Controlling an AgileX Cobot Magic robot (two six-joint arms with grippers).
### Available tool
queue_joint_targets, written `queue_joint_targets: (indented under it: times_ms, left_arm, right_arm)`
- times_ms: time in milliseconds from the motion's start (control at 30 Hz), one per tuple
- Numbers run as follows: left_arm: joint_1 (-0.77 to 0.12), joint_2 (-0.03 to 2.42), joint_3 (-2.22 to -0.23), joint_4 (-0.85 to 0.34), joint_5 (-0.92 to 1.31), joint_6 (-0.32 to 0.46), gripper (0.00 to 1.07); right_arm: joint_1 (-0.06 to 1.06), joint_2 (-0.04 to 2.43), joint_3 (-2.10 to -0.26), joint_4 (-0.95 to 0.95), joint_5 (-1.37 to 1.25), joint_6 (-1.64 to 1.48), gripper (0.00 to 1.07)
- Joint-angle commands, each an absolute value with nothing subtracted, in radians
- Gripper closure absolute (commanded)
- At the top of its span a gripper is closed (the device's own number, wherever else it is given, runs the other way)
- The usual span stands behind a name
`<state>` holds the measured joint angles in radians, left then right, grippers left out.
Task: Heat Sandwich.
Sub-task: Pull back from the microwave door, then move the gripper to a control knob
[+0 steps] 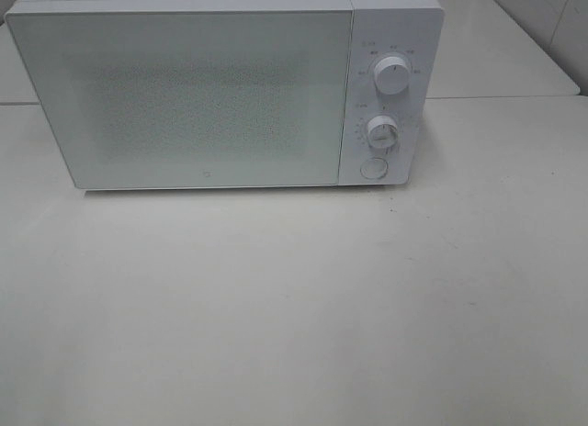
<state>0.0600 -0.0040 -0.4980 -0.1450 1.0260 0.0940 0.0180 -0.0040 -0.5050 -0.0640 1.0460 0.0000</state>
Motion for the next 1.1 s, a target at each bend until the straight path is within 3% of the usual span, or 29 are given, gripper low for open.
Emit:
queue_joint_targets:
  times_ms: [33,633,1100]
  left_arm:
    - [0.059,-0.030,-0.494,-0.139,1.029,0.090,0.05]
    - [0.059,-0.030,-0.494,-0.139,1.029,0.090,0.05]
    - [0.059,-0.030,-0.494,-0.139,1.029,0.090,0.05]
  right_arm:
    - [0.012,-0.030,-0.505,-0.067,1.035,0.007,0.31]
    - [0.012,0.006,-0.534,-0.071,1.031,0.014,0.31]
    - [0.012,0.270,-0.563,-0.075,0.835,0.010,0.31]
